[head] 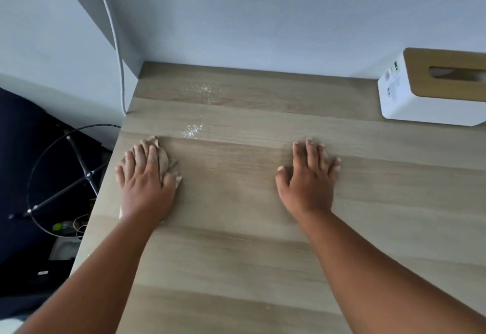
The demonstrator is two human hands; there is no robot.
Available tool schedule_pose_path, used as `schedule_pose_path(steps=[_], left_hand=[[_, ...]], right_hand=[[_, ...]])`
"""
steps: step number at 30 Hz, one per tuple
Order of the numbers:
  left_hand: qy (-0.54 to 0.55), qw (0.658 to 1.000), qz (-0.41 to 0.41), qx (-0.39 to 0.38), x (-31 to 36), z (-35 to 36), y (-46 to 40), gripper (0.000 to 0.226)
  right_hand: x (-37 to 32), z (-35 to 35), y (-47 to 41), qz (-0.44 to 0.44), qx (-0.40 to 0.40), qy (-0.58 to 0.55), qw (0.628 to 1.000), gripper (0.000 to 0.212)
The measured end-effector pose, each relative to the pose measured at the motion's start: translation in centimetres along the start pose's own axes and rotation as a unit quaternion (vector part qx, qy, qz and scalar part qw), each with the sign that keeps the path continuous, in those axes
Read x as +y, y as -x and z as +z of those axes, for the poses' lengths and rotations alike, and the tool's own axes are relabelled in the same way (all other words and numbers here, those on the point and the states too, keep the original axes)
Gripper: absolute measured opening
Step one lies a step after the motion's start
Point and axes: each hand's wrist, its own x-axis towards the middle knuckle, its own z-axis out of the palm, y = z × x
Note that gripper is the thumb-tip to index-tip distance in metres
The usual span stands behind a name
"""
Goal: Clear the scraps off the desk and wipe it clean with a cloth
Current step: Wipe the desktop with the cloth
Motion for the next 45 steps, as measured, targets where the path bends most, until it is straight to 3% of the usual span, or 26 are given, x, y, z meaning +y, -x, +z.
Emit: schedule_pose_path(steps=[4,11,17,21,25,27,29,33,38,41,45], left_hand=[[0.024,1.0,-0.006,0.001,3.4,0.0,-4.2,0.082],[-0.008,0.987,0.158,-0.035,7.6,0.5,-4.0,0.077],[-0.046,0.96,0.268,-0.059,3.8,0.5,-0.9,0.075],[-0.018,0.984,0.175,-0.036,0.8,-0.2,-1.0,0.077],[-0.003,1.0,0.015,-0.016,3.4,-0.1,-3.7,0.081],[-0.001,1.0,-0.021,-0.018,5.6,0.0,-5.2,0.08],[-0.01,0.999,0.007,-0.029,7.8,0.2,-6.1,0.08],[-0.053,0.984,0.157,-0.068,11.2,0.8,-4.4,0.084],[-0.065,0.95,0.294,-0.085,7.1,0.9,0.6,0.081],[-0.054,0.95,0.3,-0.075,2.1,-0.1,0.9,0.082],[-0.049,0.978,0.193,-0.059,-0.8,-1.0,-1.4,0.082]], right_hand=[[-0.3,0.5,-0.2,0.005,0.017,0.013,1.0,0.076],[-0.3,0.4,-0.3,0.004,0.027,0.016,1.0,0.075],[-0.3,0.3,-0.3,0.008,0.02,0.016,1.0,0.075],[-0.2,0.4,-0.3,0.005,0.023,0.019,1.0,0.076],[-0.3,0.3,-0.3,0.005,0.023,0.024,0.999,0.076],[-0.3,0.3,-0.3,0.004,0.025,0.023,0.999,0.076],[-0.4,0.3,-0.3,0.003,0.025,0.023,0.999,0.076],[-0.4,0.2,-0.2,0.004,0.026,0.022,0.999,0.076],[-0.4,0.1,-0.3,0.009,0.019,0.015,1.0,0.076],[-0.3,0.2,-0.3,0.007,0.02,0.016,1.0,0.075],[-0.3,0.3,-0.3,0.005,0.025,0.018,1.0,0.075]])
